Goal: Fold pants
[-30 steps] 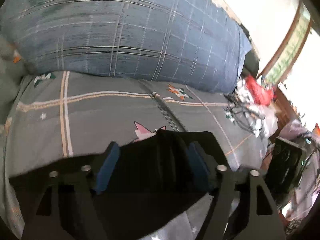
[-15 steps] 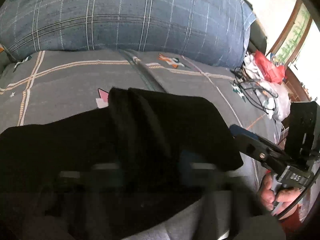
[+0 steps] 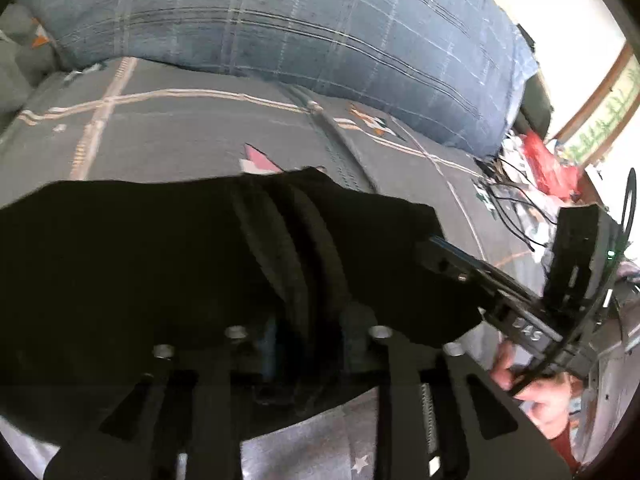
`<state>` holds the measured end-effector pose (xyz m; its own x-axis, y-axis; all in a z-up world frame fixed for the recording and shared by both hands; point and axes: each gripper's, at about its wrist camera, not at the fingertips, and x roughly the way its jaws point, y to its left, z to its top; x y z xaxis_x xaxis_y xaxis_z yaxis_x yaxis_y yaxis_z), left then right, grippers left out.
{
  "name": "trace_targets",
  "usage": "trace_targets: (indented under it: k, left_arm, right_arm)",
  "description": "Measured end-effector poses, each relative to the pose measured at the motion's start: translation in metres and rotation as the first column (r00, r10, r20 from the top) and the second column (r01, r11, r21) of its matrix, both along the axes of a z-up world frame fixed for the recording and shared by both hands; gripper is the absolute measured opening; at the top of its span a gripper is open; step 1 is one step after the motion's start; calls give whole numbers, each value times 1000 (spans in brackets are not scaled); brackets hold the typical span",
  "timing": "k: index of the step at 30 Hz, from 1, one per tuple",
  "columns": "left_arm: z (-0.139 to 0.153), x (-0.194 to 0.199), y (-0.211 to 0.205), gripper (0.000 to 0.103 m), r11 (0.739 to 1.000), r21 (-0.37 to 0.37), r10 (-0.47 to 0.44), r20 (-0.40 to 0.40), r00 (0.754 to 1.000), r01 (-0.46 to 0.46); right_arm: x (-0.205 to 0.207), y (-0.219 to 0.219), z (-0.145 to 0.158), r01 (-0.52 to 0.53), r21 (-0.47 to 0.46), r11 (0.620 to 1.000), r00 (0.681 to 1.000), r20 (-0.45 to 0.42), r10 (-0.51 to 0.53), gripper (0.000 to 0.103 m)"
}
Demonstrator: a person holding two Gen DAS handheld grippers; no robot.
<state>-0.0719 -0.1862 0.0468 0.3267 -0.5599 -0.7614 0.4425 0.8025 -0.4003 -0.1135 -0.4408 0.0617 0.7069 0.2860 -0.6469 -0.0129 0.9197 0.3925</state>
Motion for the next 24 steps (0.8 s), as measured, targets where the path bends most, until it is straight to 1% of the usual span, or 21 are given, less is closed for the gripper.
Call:
trace_targets:
  k: [1, 2, 4, 6, 7, 9, 12, 13, 14, 15, 16, 17, 19, 21, 22, 24]
  left_arm:
    - [4, -1, 3, 41, 1000, 15, 16, 17, 1000, -16]
    - [9, -2, 8, 43, 999, 20, 32, 37, 999, -33]
    - [18, -4, 15, 45, 999, 1, 52, 59, 997, -52]
    - [26, -6, 19, 46, 997, -38, 62, 64, 996, -60]
    - [28, -7, 18, 50, 997, -52, 63, 70, 996, -60]
    - [31, -4, 11, 52, 997, -55, 64, 83, 995, -59]
    - [23, -1, -4, 52, 998, -34, 56, 89, 994, -53]
    - [18, 0, -7, 52, 998, 0, 60, 93, 994, -61]
    - [10, 3, -8, 52, 996, 49, 77, 91, 993, -81]
    - [4, 5, -7, 52, 992, 72, 94, 80, 992, -100]
    - [-3, 7, -2, 52, 992, 53, 113, 63, 992, -116]
    - [-3, 6, 1, 53, 992, 31, 123, 62, 990, -125]
    - [0, 3, 7, 56, 989, 42, 136, 72, 988, -140]
    - [3, 1, 13, 60, 987, 57, 146, 90, 985, -151]
    - [3, 1, 16, 62, 986, 61, 151, 91, 984, -157]
    - [1, 1, 24, 62, 986, 47, 158, 70, 985, -162]
  right_arm:
    - [-1, -1, 3, -1, -3, 1000, 1000, -5, 1, 25]
    - [-3, -1, 8, -3, -10, 1000, 1000, -3, 3, 30]
    - [-10, 1, 20, -13, -37, 999, 1000, 20, 14, 30]
    - [-17, 3, 29, -33, -47, 998, 999, 39, 35, 30]
    - [-18, 3, 31, -35, -47, 998, 999, 41, 37, 31]
    - [-19, 5, 30, -28, -55, 998, 999, 33, 30, 31]
    - [-24, 8, 22, -30, -56, 998, 1000, 8, 30, 31]
    - [-27, 10, 19, -34, -46, 998, 999, 4, 34, 31]
    - [-29, 11, 16, -38, -41, 998, 999, 1, 38, 31]
    - [-32, 13, 12, -40, -43, 998, 999, -2, 40, 31]
    - [-33, 15, 9, -45, -46, 998, 999, -7, 45, 31]
    - [-34, 16, 5, -51, -44, 998, 999, -17, 50, 31]
    - [-36, 17, 6, -49, -45, 998, 999, -19, 48, 31]
    - [-37, 20, 14, -78, -29, 997, 997, 1, 78, 31]
    - [-36, 22, 17, -94, -20, 995, 995, 11, 94, 31]
    - [-30, 33, 22, -117, -28, 993, 993, 30, 118, 31]
